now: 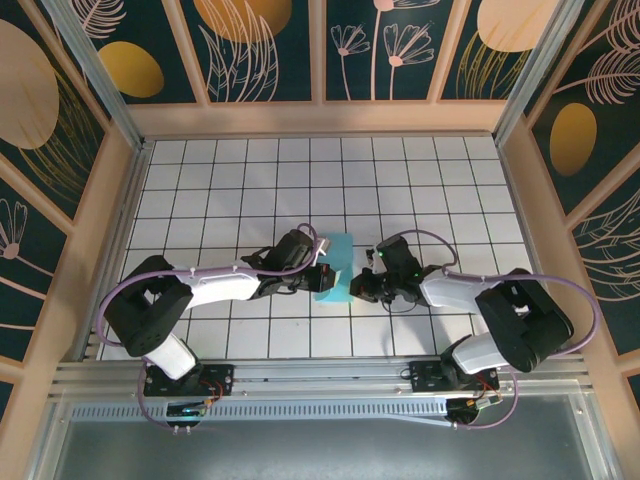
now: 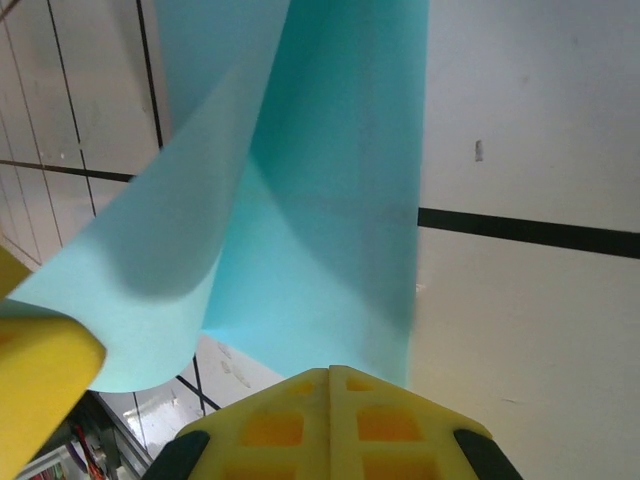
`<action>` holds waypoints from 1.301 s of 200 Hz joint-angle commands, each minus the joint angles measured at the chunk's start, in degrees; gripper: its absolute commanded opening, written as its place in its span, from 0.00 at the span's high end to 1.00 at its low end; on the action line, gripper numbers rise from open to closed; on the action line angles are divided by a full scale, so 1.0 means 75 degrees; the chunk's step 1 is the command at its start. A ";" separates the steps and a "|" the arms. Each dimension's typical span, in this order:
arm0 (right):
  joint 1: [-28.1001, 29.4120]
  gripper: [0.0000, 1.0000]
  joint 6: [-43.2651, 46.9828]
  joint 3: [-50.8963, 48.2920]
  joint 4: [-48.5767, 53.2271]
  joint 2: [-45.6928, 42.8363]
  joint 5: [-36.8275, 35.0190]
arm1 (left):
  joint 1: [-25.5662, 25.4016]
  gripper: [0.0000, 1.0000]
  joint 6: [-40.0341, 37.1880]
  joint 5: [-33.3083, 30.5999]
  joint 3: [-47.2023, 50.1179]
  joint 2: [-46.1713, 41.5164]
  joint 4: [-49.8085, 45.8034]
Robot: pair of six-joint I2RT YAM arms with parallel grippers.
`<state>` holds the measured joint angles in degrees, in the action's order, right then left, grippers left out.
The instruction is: Fold a paper plane with a square sheet of paper (fold left side to right side)
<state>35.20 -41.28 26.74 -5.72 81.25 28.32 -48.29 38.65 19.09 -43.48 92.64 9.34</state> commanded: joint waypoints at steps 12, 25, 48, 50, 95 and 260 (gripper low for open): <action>0.0135 1.00 -0.0005 0.0149 0.0060 0.0123 -0.0170 | 0.0079 1.00 0.0092 0.0137 0.0067 -0.0013 0.0195; 0.0132 1.00 0.0047 0.0181 0.0196 0.0158 -0.0256 | 0.0093 1.00 0.0074 0.0135 0.0055 0.0010 0.0187; 0.0124 1.00 0.0211 0.0252 0.0527 0.0304 -0.0347 | 0.0099 1.00 -0.0053 0.0127 0.0024 0.0032 0.0081; 0.0126 1.00 0.0225 0.0254 0.0560 0.0309 -0.0358 | 0.0111 1.00 -0.0082 0.0126 0.0021 0.0037 0.0059; 0.0132 1.00 0.0530 0.0325 0.1171 0.0440 -0.0688 | 0.0197 1.00 -0.0670 0.0208 -0.0118 0.0046 -0.0394; 0.0125 1.00 0.0722 0.0395 0.1286 0.0521 -0.0775 | 0.0649 1.00 -0.1869 -0.0110 -0.0833 0.0693 -0.1400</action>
<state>35.79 -37.36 29.54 0.49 83.70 25.34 -43.86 26.55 19.00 -47.81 97.27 0.99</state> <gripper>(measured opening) 0.050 0.043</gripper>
